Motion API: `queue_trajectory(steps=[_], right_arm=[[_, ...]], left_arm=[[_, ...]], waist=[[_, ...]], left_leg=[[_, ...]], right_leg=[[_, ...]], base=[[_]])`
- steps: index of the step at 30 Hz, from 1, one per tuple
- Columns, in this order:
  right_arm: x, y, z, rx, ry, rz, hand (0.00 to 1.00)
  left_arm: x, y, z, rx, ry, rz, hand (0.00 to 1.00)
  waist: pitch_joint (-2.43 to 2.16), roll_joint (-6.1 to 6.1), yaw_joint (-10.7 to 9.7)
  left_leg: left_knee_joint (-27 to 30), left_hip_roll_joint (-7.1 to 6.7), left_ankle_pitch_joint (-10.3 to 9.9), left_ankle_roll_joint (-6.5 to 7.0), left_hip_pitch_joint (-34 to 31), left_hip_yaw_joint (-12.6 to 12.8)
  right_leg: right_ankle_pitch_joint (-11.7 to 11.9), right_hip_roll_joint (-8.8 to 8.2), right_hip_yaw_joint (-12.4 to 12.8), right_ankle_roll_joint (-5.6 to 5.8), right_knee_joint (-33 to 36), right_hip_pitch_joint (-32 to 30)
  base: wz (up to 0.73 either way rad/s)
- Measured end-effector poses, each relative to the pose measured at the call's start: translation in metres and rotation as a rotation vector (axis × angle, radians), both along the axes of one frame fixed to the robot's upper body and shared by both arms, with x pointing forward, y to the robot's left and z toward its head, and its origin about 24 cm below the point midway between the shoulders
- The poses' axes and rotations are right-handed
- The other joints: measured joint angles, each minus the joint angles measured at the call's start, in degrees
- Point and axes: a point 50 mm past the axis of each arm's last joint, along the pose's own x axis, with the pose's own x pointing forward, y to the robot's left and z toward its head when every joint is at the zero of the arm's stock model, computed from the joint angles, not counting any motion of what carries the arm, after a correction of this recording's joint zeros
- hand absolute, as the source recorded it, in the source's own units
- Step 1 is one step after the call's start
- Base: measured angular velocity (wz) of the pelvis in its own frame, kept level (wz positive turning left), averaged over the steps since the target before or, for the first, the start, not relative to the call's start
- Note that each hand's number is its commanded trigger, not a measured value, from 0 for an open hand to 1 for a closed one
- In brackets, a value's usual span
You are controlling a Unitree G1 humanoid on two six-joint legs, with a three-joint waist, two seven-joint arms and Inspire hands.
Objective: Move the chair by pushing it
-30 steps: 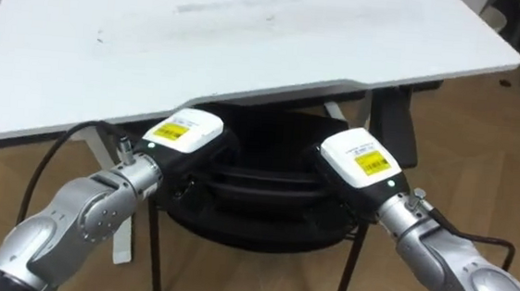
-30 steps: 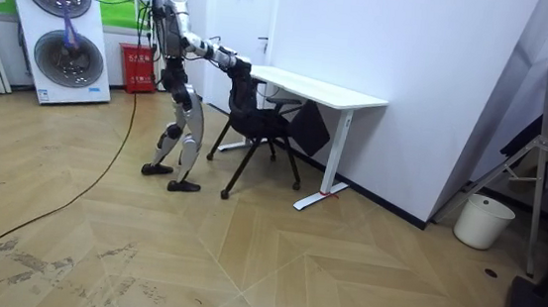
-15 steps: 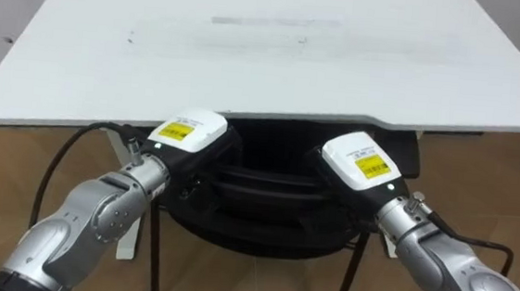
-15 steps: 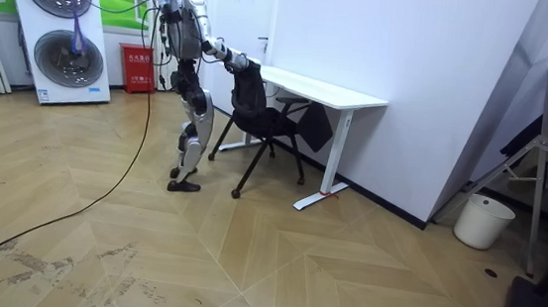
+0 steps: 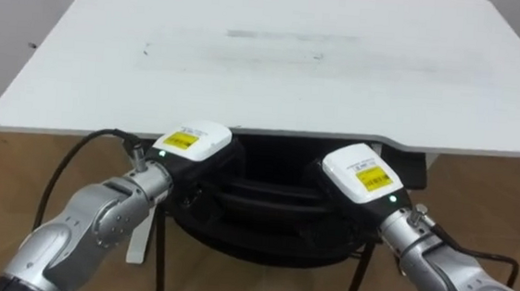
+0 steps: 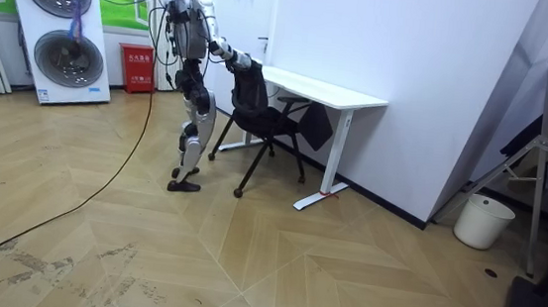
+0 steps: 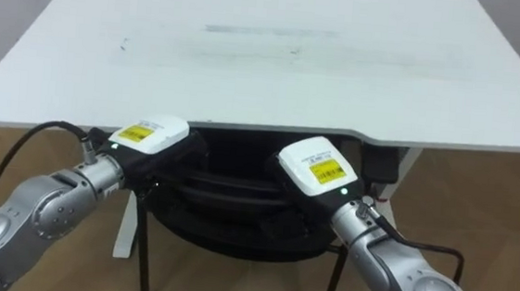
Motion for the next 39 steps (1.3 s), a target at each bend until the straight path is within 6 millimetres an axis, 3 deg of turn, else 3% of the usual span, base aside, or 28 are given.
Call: queue_trajectory(steps=[1, 2, 5, 6, 8, 15, 16, 17, 18, 19, 22, 30, 34, 39], right_arm=[[0.000, 0.000, 0.000, 0.000, 0.000, 0.000, 1.00], [0.000, 0.000, -0.001, -0.003, 0.001, 0.000, 1.00], [0.000, -0.001, -0.001, -0.004, 0.007, -0.001, 1.00], [0.000, -0.001, 0.000, -0.007, 0.003, -0.001, 1.00], [0.001, -0.001, 0.000, -0.010, -0.002, -0.002, 1.00], [0.001, 0.002, 0.003, -0.015, -0.016, 0.003, 1.00], [0.001, 0.002, 0.003, -0.015, -0.016, 0.003, 0.69], [0.001, 0.002, 0.003, -0.017, -0.018, 0.004, 0.15], [0.001, 0.002, 0.004, -0.020, -0.020, 0.004, 0.02], [0.002, 0.003, 0.005, -0.025, -0.019, 0.004, 0.00], [0.002, 0.003, 0.006, -0.029, -0.020, -0.003, 0.00], [0.004, 0.001, 0.005, -0.045, 0.018, -0.043, 0.00], [0.004, 0.001, 0.004, -0.050, 0.045, -0.049, 0.00], [0.007, 0.001, 0.005, -0.072, 0.070, -0.060, 0.00]], left_arm=[[0.000, 0.000, 0.000, 0.000, 0.000, 0.000, 1.00], [0.000, 0.000, 0.000, -0.001, 0.003, 0.000, 1.00], [0.000, 0.000, -0.002, -0.004, 0.008, 0.002, 1.00], [0.000, -0.001, -0.001, -0.007, 0.003, 0.002, 1.00], [0.000, -0.001, -0.001, -0.010, -0.003, 0.006, 1.00], [0.000, 0.001, -0.001, -0.009, -0.012, 0.015, 1.00], [0.000, 0.001, -0.001, -0.009, -0.012, 0.015, 0.92], [0.000, 0.001, 0.000, -0.009, -0.013, 0.015, 0.29], [0.000, 0.001, 0.000, -0.009, -0.014, 0.015, 0.05], [0.001, 0.001, 0.000, -0.008, -0.015, 0.015, 0.00], [0.001, 0.001, 0.001, -0.006, -0.011, 0.016, 0.00], [0.003, 0.001, 0.012, -0.031, 0.004, 0.044, 0.00], [0.003, -0.001, 0.013, -0.031, 0.023, 0.050, 0.00], [0.003, -0.002, 0.019, -0.032, 0.007, 0.051, 0.00]], waist=[[0.05, 0.02, 0.0], [0.15, 0.13, 0.3], [0.51, 0.87, 0.0], [0.50, 1.17, 0.0], [0.51, 1.66, 0.0], [0.38, 2.43, 0.3], [0.38, 2.43, 0.2], [0.36, 2.43, 0.2], [0.36, 2.42, 0.1], [0.36, 2.42, 0.1], [0.31, 2.34, 0.0], [0.01, 2.09, -0.1], [0.00, 2.08, -0.4], [0.01, 2.06, -0.8]], left_leg=[[-0.1, -0.02, 0.0, 0.08, 0.1, 0.2], [0.0, -0.08, -0.1, 0.23, 0.2, 0.6], [0.2, 0.16, -0.4, 0.70, 0.0, 1.1], [0.4, 0.24, -0.3, 0.89, -0.6, 1.0], [0.5, 0.33, -0.2, 1.14, -1.0, 1.0], [-0.1, -0.27, 0.4, 1.71, -1.4, 0.8], [-0.3, -0.35, 0.6, 1.74, -1.4, 0.7], [-0.8, -0.43, 0.7, 1.79, -1.4, 0.4], [-0.8, -0.46, 0.7, 1.81, -1.4, 0.3], [-0.9, -0.50, 0.8, 1.83, -1.5, 0.3], [-1.6, -0.63, 1.2, 1.89, -1.2, 0.3], [-3.5, -1.14, 2.1, 2.14, -0.1, 0.1], [-4.7, -1.49, 2.7, 2.44, 1.2, 0.2], [-5.1, -1.75, 2.8, 2.72, 1.7, 0.5]], right_leg=[[-0.1, -0.18, 0.1, 0.19, 0.6, -0.2], [-0.5, -0.65, 0.2, 1.08, 1.7, -0.5], [-0.7, -0.58, 0.2, 5.07, 0.8, -0.1], [-0.4, -0.23, 0.8, 5.61, -0.1, -0.1], [0.0, 0.09, 1.6, 6.24, -0.8, -0.3], [0.9, 0.28, 1.9, 4.84, -2.6, -0.5], [1.0, 0.25, 1.9, 4.72, -2.7, -0.5], [1.1, 0.20, 1.9, 4.53, -2.7, -0.6], [1.1, 0.19, 1.8, 4.53, -2.7, -0.7], [1.1, 0.21, 1.8, 4.47, -3.0, -0.7], [1.6, 0.27, 1.8, 4.06, -3.7, -0.4], [2.5, 0.39, 1.5, 4.67, -5.8, 0.9], [3.7, 0.48, 1.6, 4.89, -7.6, 2.3], [3.5, 0.16, 1.8, 5.23, -7.7, 2.5]], base=[[-0.09], [-0.13], [-0.02], [0.04], [0.00], [0.00], [0.00], [0.00], [0.00], [0.00], [0.00], [0.01], [0.00], [-0.02]])
